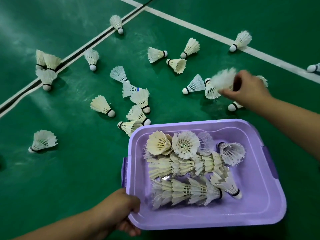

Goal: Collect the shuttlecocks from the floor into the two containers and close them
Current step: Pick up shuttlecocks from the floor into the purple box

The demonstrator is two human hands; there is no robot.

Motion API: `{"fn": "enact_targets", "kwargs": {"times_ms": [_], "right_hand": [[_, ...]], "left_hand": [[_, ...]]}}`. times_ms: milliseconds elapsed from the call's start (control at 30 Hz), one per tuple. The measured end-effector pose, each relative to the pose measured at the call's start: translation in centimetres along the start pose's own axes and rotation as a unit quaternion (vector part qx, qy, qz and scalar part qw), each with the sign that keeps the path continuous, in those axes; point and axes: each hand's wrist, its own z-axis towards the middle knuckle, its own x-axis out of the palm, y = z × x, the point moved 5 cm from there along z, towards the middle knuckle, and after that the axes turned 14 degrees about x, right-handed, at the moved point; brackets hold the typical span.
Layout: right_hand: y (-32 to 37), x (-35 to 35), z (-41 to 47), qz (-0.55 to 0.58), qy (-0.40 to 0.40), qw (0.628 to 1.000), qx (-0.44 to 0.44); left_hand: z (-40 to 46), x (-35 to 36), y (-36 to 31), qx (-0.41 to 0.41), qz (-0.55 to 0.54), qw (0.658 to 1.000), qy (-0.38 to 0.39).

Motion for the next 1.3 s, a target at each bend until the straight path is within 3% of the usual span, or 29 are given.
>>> {"fn": "enact_targets", "kwargs": {"times_ms": [67, 133, 233, 433, 500, 700, 867, 967, 1167, 1300], "right_hand": [[1.0, -2.6, -2.4, 0.145, -0.017, 0.989, -0.003], [2.1, -3.7, -6.5, 0.186, 0.019, 0.981, -0.057], [2.3, -1.9, -11.7, 0.093, 0.072, 0.980, -0.159], [0.6, 2.8, -12.7, -0.090, 0.051, 0.958, -0.268], [0.5, 3.5, -12.2, -0.140, 0.046, 0.955, -0.259], [-0.3, 5.4, -12.1, -0.206, 0.154, 0.940, -0.224], [-0.4, 2.9, -10.8, -0.158, 0.015, 0.942, -0.296], [-0.8, 2.4, -11.4, -0.159, -0.014, 0.940, -0.301], [0.9, 4.8, -12.4, -0.195, 0.021, 0.918, -0.344], [1.6, 7.6, -12.2, -0.258, 0.187, 0.897, -0.306]], "left_hand": [[-0.1, -0.1, -0.1, 0.000, -0.001, 1.000, 0.002], [-0.2, -0.1, -0.4, 0.003, -0.002, 1.000, 0.002], [-0.4, 0.1, -1.0, 0.004, -0.004, 1.000, -0.001], [-0.9, 1.0, -1.3, 0.008, -0.020, 0.999, 0.030], [-1.0, 1.1, -1.4, 0.009, -0.034, 0.999, 0.035], [-1.2, 1.9, -2.2, 0.024, -0.097, 0.995, 0.017], [-0.8, 2.3, -2.4, 0.016, -0.089, 0.996, 0.010], [-0.6, 2.3, -2.4, 0.001, -0.064, 0.998, 0.016], [-0.5, 2.4, -2.5, -0.003, -0.058, 0.998, 0.008], [-0.6, 2.5, -2.7, 0.000, -0.061, 0.998, 0.011]]}}
